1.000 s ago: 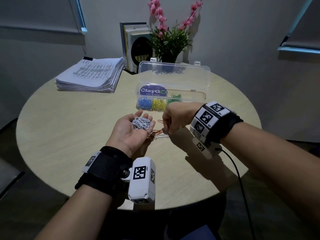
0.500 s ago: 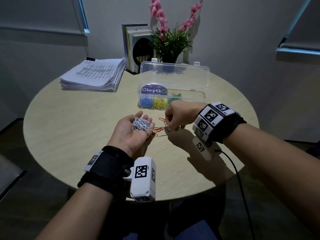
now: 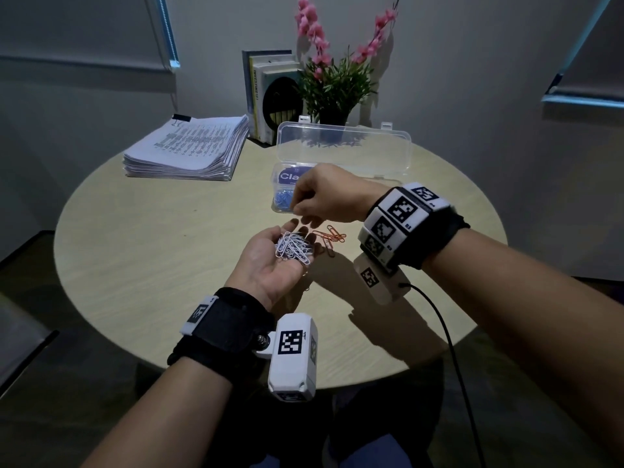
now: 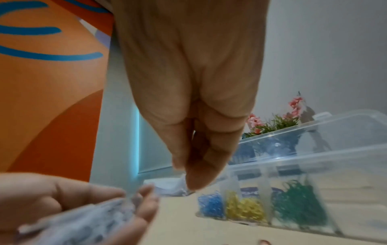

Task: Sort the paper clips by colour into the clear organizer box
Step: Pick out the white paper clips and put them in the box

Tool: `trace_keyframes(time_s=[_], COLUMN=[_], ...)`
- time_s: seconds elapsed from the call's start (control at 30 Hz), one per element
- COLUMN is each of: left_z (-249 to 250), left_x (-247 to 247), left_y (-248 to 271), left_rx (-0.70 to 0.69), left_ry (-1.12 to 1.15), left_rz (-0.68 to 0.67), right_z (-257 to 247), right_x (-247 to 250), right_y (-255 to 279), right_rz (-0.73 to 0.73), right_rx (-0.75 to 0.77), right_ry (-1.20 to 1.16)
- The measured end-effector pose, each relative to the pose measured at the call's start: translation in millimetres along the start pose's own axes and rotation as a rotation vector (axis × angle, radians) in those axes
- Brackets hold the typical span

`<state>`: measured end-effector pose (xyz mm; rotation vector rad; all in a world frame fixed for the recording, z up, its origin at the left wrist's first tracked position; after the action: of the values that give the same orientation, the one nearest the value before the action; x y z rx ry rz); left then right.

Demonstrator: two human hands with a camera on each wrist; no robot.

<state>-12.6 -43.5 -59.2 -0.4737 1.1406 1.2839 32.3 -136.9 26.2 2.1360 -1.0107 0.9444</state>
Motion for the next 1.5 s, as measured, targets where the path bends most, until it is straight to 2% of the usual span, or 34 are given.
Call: trace_keyframes(time_s=[0.07, 0.17, 0.27, 0.5, 0.67, 0.77, 1.03, 1.27, 1.43, 1.5], left_z=[5.4, 11.7, 14.4, 16.2, 16.1, 15.3, 18.7, 22.2, 30.4, 33.8], left_x=[4.8, 9.3, 10.1, 10.9, 10.2, 8.8, 9.0, 11.1, 11.5, 12.7], left_y=[-0.3, 0.1, 0.9, 1.1, 1.0, 1.5, 4.6, 3.2, 0.9, -0.7], left_rx=[-0.025, -0.040, -0.040, -0.044, -0.046, -0.047, -0.053, -0.060, -0.076, -0.082], left_ry=[-0.031, -0.047, -0.048, -0.038, -0.040, -0.039, -0.045, -0.044, -0.022, -0.010], left_rz=[0.031, 0.053, 0.053, 0.047, 0.048, 0.049, 0.048, 0.051, 0.045, 0.044], right_z=[13.4, 36.9, 56.8, 66.3, 64.1, 59.7, 58.3, 60.1, 53.5, 50.2], right_x=[2.5, -3.7, -14.1, -14.9, -12.2, -17.7, -19.2, 2.0, 1.6, -3.3], right_y=[-1.6, -4.0, -7.9, -12.1, -6.6, -5.3, -5.7, -11.1, -32.3, -40.1], right_rz=[0.023, -0.030, -0.074, -0.095, -0.100, -0.142, -0.135, -0.021, 0.049, 0.025], right_rx=[-0.086, -0.270, -0.353, -0.360, -0.370, -0.401, -0.446, -0.393, -0.333, -0.305], right_ry=[0.064, 0.356, 0.417, 0.378, 0.258, 0.284, 0.309, 0.224, 0.372, 0.434])
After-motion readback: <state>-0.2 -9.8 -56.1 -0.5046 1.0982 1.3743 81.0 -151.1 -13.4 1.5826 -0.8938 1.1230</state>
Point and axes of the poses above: each hand's wrist, its own y-axis away from the middle knuckle, its own x-axis out of the back of the hand, z = x × y, the point moved 3 cm from there along -y, towards the middle knuckle, and after that the axes turned 12 degrees about -z, right-handed, at the moved point
